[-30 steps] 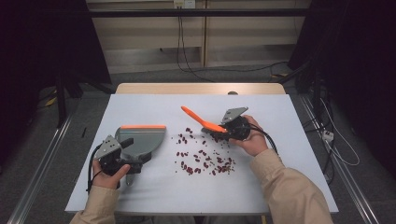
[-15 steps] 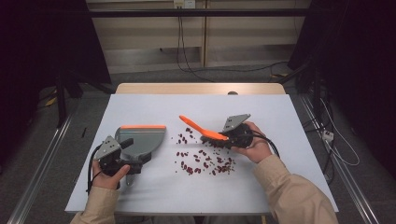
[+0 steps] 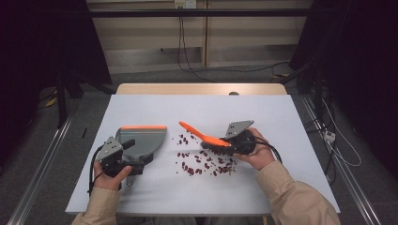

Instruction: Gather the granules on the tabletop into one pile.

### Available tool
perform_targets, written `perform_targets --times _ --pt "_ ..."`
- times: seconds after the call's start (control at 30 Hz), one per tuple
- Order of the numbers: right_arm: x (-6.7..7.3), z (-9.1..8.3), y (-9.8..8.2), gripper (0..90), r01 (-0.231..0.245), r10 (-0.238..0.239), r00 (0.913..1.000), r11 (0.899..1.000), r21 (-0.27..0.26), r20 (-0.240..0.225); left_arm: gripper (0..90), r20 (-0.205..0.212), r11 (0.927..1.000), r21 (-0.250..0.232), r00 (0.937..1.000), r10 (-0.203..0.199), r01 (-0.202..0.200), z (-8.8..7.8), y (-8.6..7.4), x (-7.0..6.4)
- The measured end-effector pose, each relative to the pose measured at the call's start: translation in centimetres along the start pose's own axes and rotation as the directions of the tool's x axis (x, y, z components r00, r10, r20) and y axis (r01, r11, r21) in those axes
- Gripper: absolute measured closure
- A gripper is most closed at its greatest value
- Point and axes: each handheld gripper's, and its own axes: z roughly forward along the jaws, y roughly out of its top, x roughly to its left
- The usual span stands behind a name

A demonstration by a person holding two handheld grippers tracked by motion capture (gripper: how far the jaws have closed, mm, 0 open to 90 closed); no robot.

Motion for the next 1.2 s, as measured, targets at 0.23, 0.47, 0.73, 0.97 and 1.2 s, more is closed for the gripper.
perform_targets --times 0.23,0.47,0.73,0.97,1.2 --pt "0.2 -0.2 0.1 71.3 0.003 -0.003 0.9999 1.000 0.002 -0.014 5.8 0.004 0.9999 0.007 1.0000 0.009 -0.009 0.1 -0.1 -0.1" --pt "-0.8 -0.5 0.4 71.3 -0.038 0.039 0.9991 0.996 -0.075 0.016 5.8 0.006 0.9999 0.002 0.9999 0.012 -0.012 0.2 0.0 -0.3" --pt "-3.1 0.6 1.7 71.4 -0.073 0.084 0.9937 0.988 -0.134 0.075 5.8 0.014 0.9999 0.007 0.9998 0.013 -0.013 0.3 0.0 -0.3" --pt "-5.1 3.1 2.9 71.4 -0.096 0.114 0.9862 0.984 -0.148 0.120 5.8 0.011 0.9999 0.007 0.9999 0.013 -0.013 0.1 0.1 -0.1" --pt "-5.6 6.0 5.3 71.4 -0.055 0.071 0.9901 0.989 -0.135 0.121 5.7 0.012 1.0000 -0.008 0.9999 0.003 -0.003 -0.4 0.4 0.1"
